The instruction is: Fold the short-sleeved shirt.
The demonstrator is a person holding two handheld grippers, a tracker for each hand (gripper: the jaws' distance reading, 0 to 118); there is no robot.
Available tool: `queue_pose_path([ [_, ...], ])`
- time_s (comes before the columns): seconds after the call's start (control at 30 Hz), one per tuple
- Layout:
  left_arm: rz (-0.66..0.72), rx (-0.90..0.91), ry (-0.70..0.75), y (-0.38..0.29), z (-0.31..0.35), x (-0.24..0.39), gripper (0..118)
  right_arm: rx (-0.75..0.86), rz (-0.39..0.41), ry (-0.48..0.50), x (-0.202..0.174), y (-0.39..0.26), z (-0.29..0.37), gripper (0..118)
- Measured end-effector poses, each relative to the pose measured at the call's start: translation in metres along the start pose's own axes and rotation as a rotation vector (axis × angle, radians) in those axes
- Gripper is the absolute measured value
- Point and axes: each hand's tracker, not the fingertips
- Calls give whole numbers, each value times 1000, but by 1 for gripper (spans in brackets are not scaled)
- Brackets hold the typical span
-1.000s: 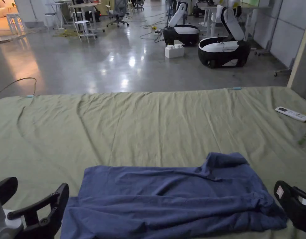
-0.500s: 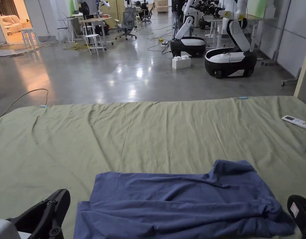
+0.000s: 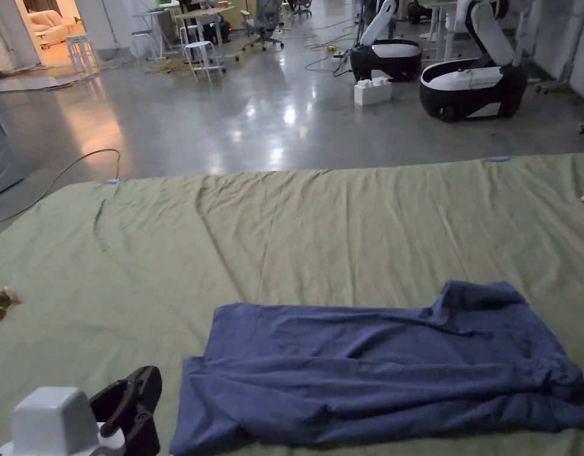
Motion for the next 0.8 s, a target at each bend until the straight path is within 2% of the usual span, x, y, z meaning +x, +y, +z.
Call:
queue_pose_path([
  [0.03, 61, -70, -11, -6, -14, -8, 10, -10, -7, 4, 1, -2, -1, 0],
  [0.07, 110, -126, -28, -11, -27, -17, 25, -25, -10, 8, 2, -4, -2, 0],
  [0.13, 165, -210, -28, -28, -59, -31, 76, -49, -3, 18, 4, -8, -3, 0],
  [0.17, 167, -249, -14, -36, -74, -35, 82, -59, -1, 16, 4, -10, -4, 0],
  [0.3, 177, -387, -51, -72, -140, -43, 81, -95, -30, 14, 7, -19, -9, 0],
  [0.4, 90, -479, 53, -97, -182, -44, 80, -120, -51, 17, 9, -22, -10, 0],
  [0.43, 76, -522, 76, -104, -192, -45, 75, -129, -49, 14, 10, -24, -10, 0],
  [0.47, 59, -535, 93, -109, -199, -46, 64, -138, -44, 8, 11, -25, -9, 0],
  [0.5, 69, -539, 81, -115, -203, -47, 39, -149, -39, 3, 13, -27, -8, 0],
  [0.53, 77, -555, 52, -119, -204, -46, 23, -158, -37, -1, 16, -30, -7, 0],
  [0.63, -29, -530, 69, -121, -201, -27, 11, -181, -52, -21, 23, -37, -9, 0],
  [0.73, -100, -580, 72, -118, -207, -18, 10, -205, -110, -38, 34, -43, -21, 0],
  [0.8, -86, -606, 73, -119, -215, -21, 10, -221, -154, -62, 46, -52, -38, 0],
])
